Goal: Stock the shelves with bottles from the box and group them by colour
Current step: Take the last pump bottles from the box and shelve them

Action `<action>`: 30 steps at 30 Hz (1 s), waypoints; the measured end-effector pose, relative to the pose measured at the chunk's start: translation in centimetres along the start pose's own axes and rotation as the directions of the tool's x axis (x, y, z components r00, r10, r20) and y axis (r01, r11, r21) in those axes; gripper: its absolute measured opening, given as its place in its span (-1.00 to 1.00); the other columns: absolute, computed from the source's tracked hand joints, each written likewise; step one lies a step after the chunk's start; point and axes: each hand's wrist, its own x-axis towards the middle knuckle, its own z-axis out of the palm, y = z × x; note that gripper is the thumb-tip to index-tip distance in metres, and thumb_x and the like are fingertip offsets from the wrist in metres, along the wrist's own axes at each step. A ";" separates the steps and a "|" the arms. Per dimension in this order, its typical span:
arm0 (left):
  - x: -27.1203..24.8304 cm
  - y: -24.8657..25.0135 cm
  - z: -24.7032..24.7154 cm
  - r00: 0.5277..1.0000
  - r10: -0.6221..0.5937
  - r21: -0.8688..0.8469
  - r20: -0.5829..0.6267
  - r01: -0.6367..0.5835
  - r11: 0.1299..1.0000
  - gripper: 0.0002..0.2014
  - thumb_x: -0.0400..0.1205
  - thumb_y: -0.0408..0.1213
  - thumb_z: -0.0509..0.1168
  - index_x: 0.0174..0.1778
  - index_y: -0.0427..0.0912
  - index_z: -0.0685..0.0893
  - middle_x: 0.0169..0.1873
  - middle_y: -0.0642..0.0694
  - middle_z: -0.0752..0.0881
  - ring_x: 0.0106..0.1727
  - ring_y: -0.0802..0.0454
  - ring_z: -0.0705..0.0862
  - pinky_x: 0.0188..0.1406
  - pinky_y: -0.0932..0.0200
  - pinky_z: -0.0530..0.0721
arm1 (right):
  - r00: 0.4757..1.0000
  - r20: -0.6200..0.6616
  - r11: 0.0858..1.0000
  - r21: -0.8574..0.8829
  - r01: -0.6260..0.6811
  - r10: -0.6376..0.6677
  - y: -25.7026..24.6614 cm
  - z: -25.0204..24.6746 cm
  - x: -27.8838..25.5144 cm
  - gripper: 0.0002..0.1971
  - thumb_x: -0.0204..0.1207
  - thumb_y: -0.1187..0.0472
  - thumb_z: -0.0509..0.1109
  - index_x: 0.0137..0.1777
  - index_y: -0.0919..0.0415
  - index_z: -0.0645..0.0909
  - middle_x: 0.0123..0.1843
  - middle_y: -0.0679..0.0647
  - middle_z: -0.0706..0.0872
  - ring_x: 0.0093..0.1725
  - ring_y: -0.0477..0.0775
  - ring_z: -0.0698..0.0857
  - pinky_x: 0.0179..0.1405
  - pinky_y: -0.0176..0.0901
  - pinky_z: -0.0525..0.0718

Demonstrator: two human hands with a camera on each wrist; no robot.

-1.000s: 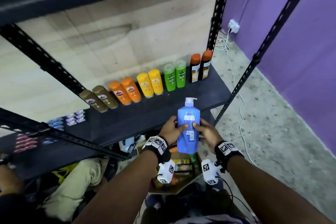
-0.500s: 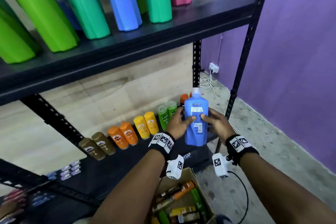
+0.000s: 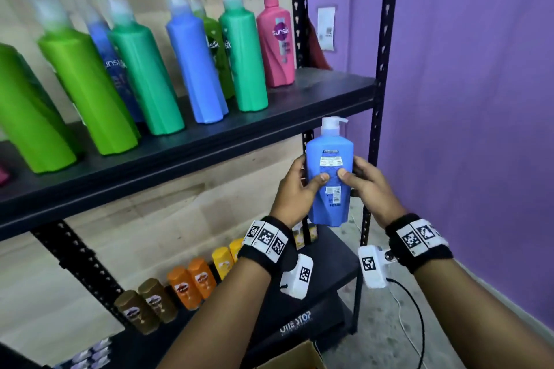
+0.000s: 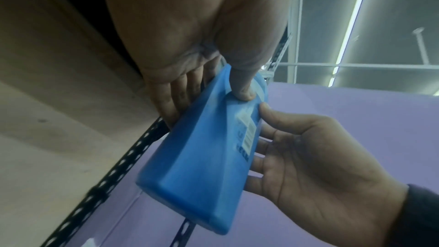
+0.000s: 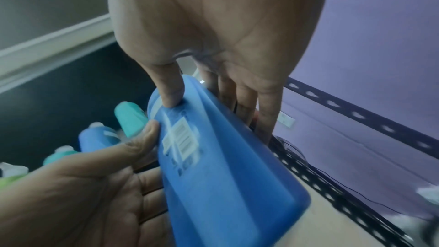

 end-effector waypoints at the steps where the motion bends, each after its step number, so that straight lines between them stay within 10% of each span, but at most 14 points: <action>1: 0.3 1.1 0.0 0.999 0.037 -0.013 -0.008 -0.037 0.999 -0.52 0.67 -0.26 0.43 0.51 0.03 0.52 0.24 0.00 0.78 0.24 0.11 0.76 0.31 -0.04 0.72 | 0.999 -0.006 0.999 0.007 0.039 -0.039 -1.0 0.0 0.3 -0.64 0.65 0.21 0.43 0.43 0.07 0.63 0.29 0.02 0.81 0.27 0.11 0.79 0.30 0.18 0.73; 5: 1.5 5.8 -0.3 0.988 0.153 -0.054 -0.034 -0.155 0.986 -0.55 0.67 -0.23 0.42 0.41 0.28 0.54 0.26 0.17 0.77 0.27 0.23 0.73 0.32 0.08 0.69 | 0.981 -0.022 0.981 0.016 0.194 -0.193 -5.1 0.4 1.5 -0.55 0.59 -0.02 0.46 0.46 0.00 0.58 0.34 -0.01 0.78 0.32 0.08 0.76 0.31 0.13 0.70; 14: 5.3 14.7 -1.8 0.929 0.357 -0.032 -0.099 -0.362 0.932 -0.51 0.73 -0.36 0.34 0.61 -0.14 0.47 0.39 -0.03 0.71 0.40 0.08 0.68 0.49 -0.15 0.59 | 0.909 0.000 0.906 0.083 0.414 -0.416 -13.8 1.9 5.8 -0.64 0.72 0.16 0.36 0.50 0.10 0.55 0.36 0.04 0.76 0.35 0.07 0.74 0.27 -0.10 0.73; 30: 10.8 17.3 -4.5 0.907 0.382 0.053 -0.180 -0.379 0.924 -0.60 0.76 -0.40 0.29 0.54 -0.19 0.52 0.34 -0.08 0.73 0.35 0.04 0.71 0.44 -0.12 0.63 | 0.940 0.074 0.942 0.063 0.329 -0.333 -18.2 4.4 11.6 -0.55 0.79 0.31 0.24 0.65 0.20 0.39 0.46 0.17 0.69 0.41 0.14 0.70 0.46 0.20 0.64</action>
